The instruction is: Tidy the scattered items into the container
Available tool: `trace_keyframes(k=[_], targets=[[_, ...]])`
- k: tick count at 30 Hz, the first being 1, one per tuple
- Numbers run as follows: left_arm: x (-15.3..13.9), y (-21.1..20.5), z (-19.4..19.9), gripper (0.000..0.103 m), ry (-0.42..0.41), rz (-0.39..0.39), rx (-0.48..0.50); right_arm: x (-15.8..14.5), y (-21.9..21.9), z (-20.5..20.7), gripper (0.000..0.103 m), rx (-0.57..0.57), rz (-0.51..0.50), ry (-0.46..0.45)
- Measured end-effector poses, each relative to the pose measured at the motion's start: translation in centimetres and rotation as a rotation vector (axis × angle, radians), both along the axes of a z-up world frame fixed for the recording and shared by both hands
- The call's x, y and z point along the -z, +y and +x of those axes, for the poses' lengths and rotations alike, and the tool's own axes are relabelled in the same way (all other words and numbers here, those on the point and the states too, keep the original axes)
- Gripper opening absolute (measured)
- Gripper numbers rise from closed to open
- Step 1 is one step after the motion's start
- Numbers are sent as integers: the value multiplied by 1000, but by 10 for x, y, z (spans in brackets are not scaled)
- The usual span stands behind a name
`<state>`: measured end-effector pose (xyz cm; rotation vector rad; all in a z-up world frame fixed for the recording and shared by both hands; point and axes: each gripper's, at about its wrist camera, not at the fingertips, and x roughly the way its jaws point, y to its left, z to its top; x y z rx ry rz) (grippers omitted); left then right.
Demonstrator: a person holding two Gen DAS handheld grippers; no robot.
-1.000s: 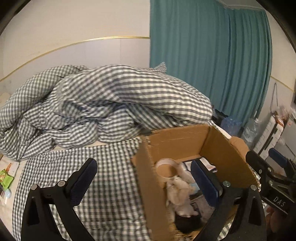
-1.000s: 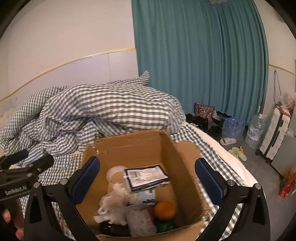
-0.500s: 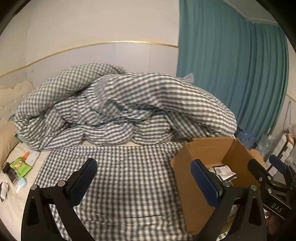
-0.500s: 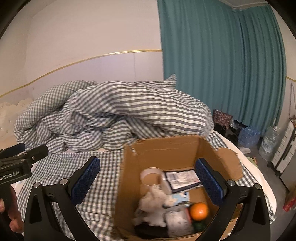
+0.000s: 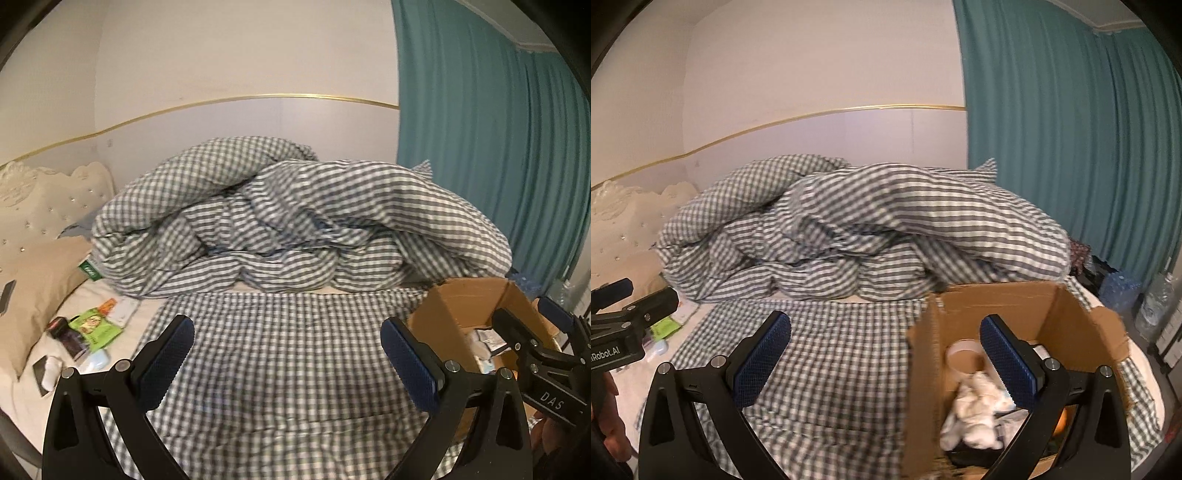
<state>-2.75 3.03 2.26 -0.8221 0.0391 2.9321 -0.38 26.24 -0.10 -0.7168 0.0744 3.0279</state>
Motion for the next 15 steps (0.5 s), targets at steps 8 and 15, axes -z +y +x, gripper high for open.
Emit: trace_keyframes(k=[8,15], targets=[[2,-36,13,103,-10,11,-52,1,-42,5,103,-73,21,-7],[2,-47,14,103,-25,52,-51,-2,-55,9,103,-88,45,-5]])
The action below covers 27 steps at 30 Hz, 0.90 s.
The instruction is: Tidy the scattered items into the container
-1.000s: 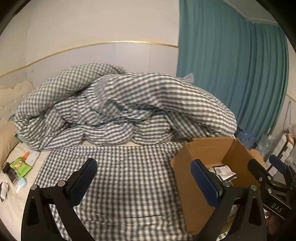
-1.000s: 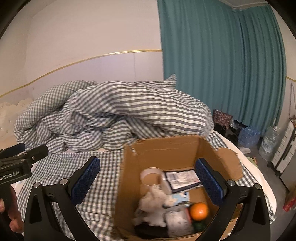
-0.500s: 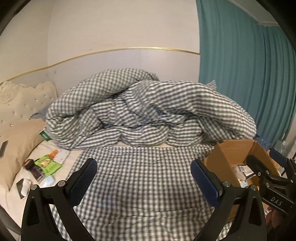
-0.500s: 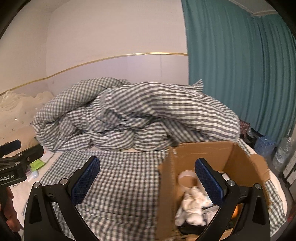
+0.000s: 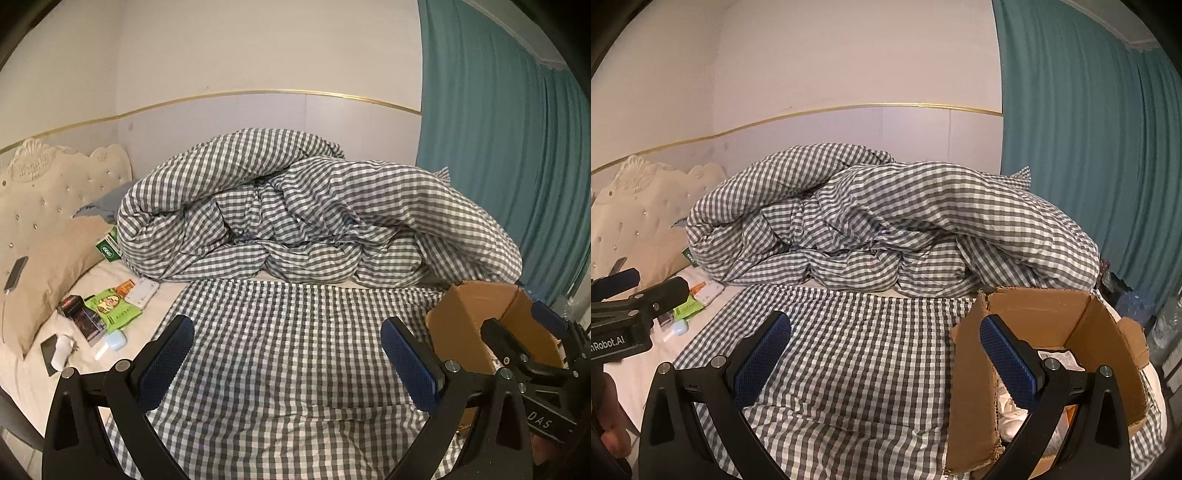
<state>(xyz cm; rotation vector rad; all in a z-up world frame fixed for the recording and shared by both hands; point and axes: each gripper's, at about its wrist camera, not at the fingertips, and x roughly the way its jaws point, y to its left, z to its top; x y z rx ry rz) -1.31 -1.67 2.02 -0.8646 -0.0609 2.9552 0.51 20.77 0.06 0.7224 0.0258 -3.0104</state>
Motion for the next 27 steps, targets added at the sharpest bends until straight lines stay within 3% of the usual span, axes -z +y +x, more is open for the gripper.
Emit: trace_keyframes(k=[27], targets=[[0,-7,3,103,14,0,-35,6,-4,-6,103,-3,10,-20]])
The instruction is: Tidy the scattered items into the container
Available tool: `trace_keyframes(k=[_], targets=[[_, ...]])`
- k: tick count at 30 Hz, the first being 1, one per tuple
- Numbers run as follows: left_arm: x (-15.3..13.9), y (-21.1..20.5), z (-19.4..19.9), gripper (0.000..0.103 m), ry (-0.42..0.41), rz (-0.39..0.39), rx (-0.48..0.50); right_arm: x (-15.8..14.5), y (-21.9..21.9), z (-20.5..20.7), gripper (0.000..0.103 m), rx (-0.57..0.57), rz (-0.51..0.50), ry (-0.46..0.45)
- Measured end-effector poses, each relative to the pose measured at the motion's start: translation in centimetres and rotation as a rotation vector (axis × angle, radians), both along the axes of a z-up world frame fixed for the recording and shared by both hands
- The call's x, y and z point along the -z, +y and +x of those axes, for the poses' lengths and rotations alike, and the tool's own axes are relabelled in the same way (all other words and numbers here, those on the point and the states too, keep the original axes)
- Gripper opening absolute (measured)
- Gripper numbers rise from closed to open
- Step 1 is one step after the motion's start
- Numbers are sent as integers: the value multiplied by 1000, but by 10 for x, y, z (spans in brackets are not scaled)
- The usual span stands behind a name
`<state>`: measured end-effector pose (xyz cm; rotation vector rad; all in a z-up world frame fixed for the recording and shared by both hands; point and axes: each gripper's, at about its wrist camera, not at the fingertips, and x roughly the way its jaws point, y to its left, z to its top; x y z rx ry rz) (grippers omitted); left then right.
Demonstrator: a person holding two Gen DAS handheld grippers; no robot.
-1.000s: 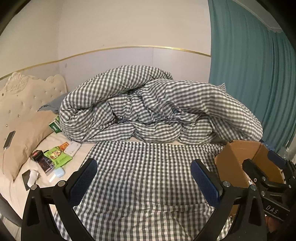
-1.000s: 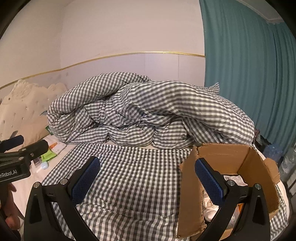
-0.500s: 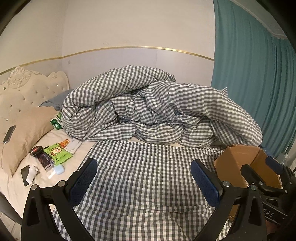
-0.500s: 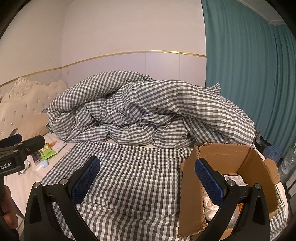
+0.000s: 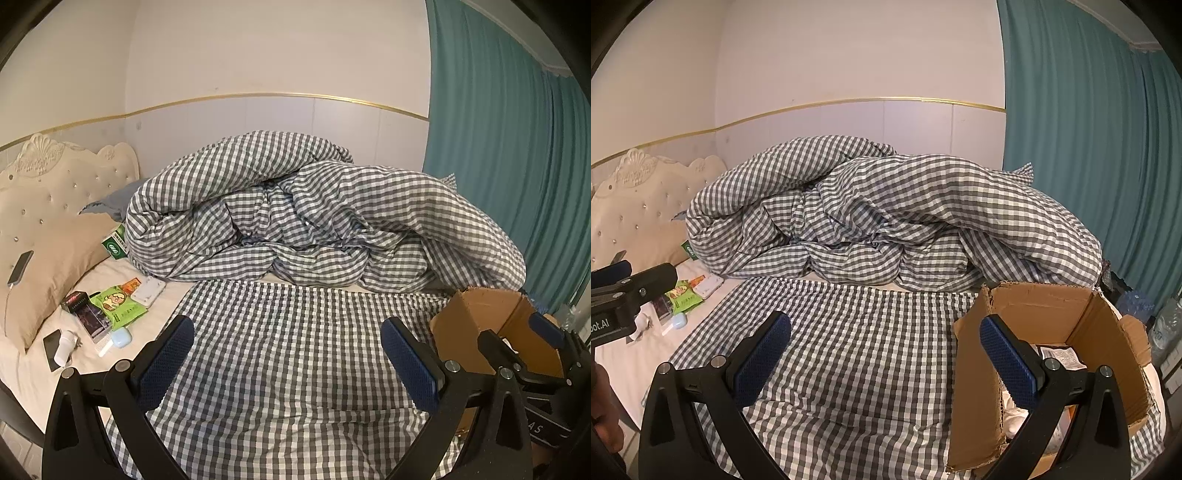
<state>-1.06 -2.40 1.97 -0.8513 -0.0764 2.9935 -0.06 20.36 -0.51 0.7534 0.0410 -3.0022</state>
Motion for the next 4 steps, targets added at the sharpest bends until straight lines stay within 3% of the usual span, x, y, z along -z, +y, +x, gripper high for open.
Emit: trace_keyframes(k=[4], targets=[[0,1,0,103,0,-4,0,2,0,-1,103,-1,-1,-2]])
